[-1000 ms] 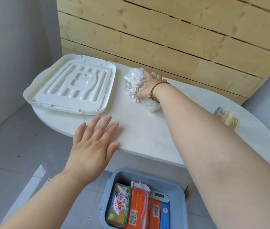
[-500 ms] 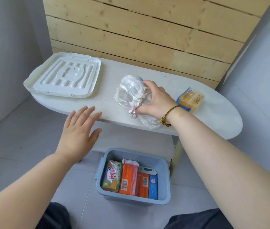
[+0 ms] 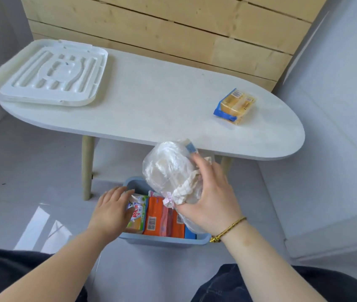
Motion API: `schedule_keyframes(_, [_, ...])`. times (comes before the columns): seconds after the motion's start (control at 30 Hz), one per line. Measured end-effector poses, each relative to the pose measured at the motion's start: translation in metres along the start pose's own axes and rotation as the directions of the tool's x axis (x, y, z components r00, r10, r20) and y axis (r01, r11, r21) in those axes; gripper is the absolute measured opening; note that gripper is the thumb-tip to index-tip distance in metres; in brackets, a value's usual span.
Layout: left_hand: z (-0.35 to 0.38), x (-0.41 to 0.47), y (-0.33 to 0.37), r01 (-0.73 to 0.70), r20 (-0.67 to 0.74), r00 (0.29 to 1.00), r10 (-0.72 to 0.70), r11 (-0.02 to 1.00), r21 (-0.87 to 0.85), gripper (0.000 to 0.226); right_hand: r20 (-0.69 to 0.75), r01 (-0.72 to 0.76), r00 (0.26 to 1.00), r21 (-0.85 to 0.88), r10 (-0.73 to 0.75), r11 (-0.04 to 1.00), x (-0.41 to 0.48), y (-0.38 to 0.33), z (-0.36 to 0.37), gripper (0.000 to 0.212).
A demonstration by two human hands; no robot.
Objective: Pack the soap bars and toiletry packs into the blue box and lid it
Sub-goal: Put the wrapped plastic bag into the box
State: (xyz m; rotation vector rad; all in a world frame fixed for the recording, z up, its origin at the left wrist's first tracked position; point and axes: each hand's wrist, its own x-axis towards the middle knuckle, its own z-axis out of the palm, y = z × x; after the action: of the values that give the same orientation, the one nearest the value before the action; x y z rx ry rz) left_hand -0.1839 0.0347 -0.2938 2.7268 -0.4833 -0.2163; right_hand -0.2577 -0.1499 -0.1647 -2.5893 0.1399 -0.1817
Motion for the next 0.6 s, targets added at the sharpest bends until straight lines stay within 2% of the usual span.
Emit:
schedule_keyframes(0.07, [0.006,0.006,0.0,0.043,0.032,0.999,-0.043,0.999,0.015,0.05,0.011,-0.042,0.999,-0.003,0.042,0.999,-0.005,0.01,0.018,0.09])
schedule_keyframes(0.17, [0.017,0.01,-0.004,0.104,0.103,0.989,-0.106,0.994,0.026,0.051,0.127,-0.221,0.967,-0.019,0.221,0.975,-0.005,0.036,0.05,0.091])
schedule_keyframes(0.27, [0.03,0.012,-0.008,0.163,0.181,0.969,-0.166,0.986,0.034,0.054,0.163,-0.44,0.883,-0.041,0.44,0.897,0.003,0.064,0.082,0.089])
schedule_keyframes(0.37, [0.046,0.015,-0.009,0.226,0.234,0.947,-0.22,0.974,0.002,0.06,0.143,-0.592,0.792,-0.055,0.593,0.804,0.016,0.088,0.108,0.092])
schedule_keyframes(0.47, [0.062,0.02,-0.01,0.251,0.292,0.926,-0.238,0.968,-0.009,0.066,0.143,-0.671,0.722,-0.093,0.677,0.736,0.028,0.106,0.132,0.094])
schedule_keyframes(0.6, [0.078,0.019,-0.017,0.215,0.332,0.915,-0.229,0.973,0.08,0.068,0.148,-0.705,0.669,-0.183,0.728,0.685,0.033,0.116,0.162,0.096])
